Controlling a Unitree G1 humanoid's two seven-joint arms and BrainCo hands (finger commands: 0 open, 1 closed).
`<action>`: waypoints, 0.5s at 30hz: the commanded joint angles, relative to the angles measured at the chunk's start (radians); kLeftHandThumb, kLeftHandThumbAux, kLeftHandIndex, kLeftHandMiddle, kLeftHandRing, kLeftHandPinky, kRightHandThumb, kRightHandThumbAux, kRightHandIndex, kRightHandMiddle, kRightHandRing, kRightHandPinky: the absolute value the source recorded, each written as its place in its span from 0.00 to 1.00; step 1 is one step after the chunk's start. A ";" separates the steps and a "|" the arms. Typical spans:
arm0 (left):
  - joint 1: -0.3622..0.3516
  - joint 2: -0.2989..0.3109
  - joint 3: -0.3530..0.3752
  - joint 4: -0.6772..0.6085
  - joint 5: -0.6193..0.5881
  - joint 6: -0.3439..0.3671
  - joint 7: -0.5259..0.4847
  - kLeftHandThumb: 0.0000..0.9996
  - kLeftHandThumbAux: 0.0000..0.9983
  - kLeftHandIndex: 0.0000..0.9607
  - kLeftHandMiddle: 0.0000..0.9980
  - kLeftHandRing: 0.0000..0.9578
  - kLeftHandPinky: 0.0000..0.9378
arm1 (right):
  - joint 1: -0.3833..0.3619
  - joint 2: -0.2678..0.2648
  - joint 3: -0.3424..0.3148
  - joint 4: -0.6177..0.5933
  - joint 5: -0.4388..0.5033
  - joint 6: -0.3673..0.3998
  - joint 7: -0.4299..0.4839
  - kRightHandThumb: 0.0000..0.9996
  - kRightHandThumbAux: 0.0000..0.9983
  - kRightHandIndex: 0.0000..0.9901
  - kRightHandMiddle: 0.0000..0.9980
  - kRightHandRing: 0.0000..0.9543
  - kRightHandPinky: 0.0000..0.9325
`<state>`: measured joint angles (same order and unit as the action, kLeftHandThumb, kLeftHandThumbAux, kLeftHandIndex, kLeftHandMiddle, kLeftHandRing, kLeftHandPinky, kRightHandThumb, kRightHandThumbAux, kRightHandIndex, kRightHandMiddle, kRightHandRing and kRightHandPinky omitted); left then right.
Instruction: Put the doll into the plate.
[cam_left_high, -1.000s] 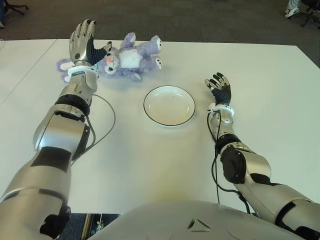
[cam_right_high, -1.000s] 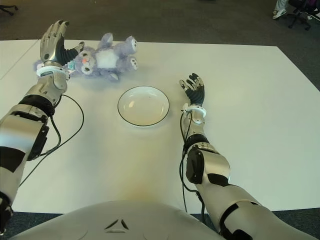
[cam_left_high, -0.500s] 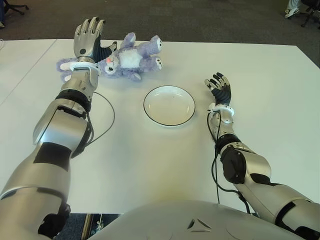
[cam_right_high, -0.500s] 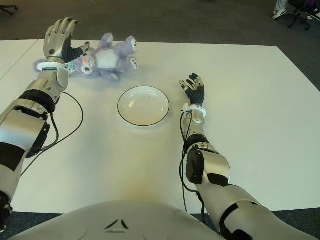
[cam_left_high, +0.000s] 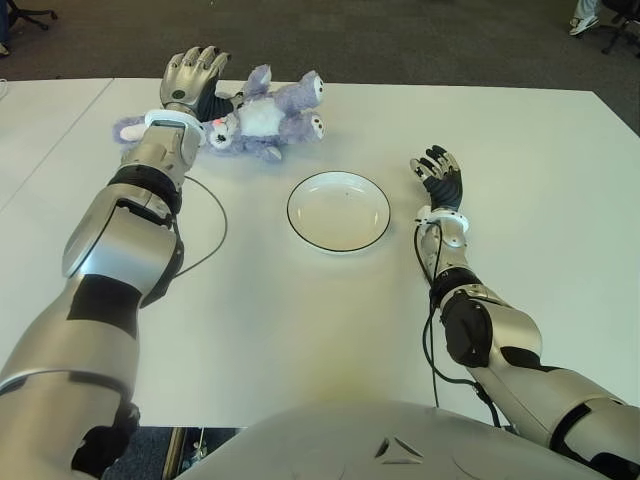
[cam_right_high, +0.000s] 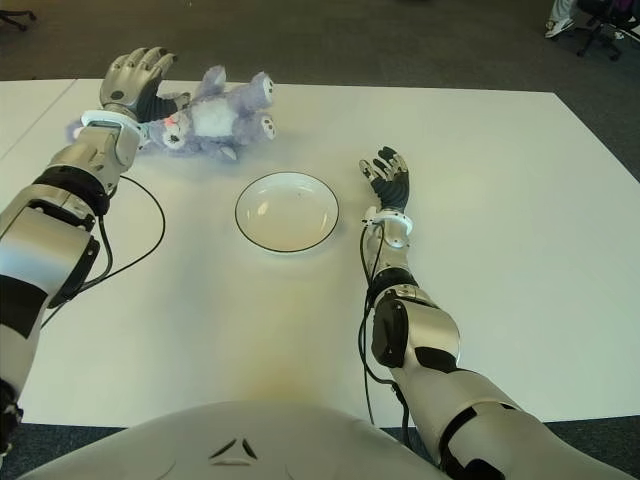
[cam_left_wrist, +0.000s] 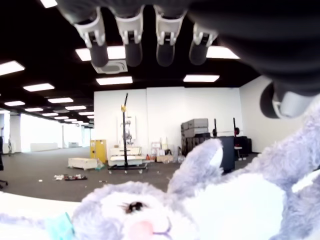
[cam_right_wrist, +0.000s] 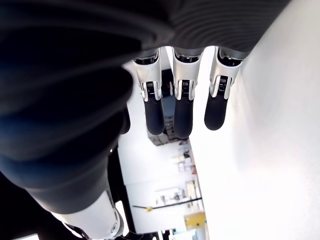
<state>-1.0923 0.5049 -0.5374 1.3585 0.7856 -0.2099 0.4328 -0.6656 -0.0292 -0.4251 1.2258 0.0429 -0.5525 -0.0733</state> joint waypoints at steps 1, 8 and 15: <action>-0.023 -0.028 -0.014 0.031 0.011 -0.004 -0.113 0.39 0.30 0.00 0.00 0.06 0.00 | 0.209 0.075 -0.023 0.139 0.024 0.155 -0.030 0.31 0.87 0.20 0.20 0.21 0.23; -0.016 -0.046 -0.009 0.034 0.007 0.010 -0.153 0.38 0.31 0.00 0.00 0.14 0.01 | 0.209 0.077 -0.029 0.138 0.031 0.155 -0.024 0.31 0.87 0.19 0.20 0.21 0.23; 0.013 -0.094 -0.006 0.038 0.003 0.040 -0.173 0.36 0.33 0.00 0.00 0.10 0.11 | 0.211 0.079 -0.042 0.138 0.037 0.148 -0.009 0.30 0.86 0.20 0.20 0.21 0.23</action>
<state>-1.0989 0.4597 -0.5364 1.3789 0.7850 -0.1845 0.3070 -0.6668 -0.0269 -0.4390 1.2258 0.0436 -0.5525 -0.0751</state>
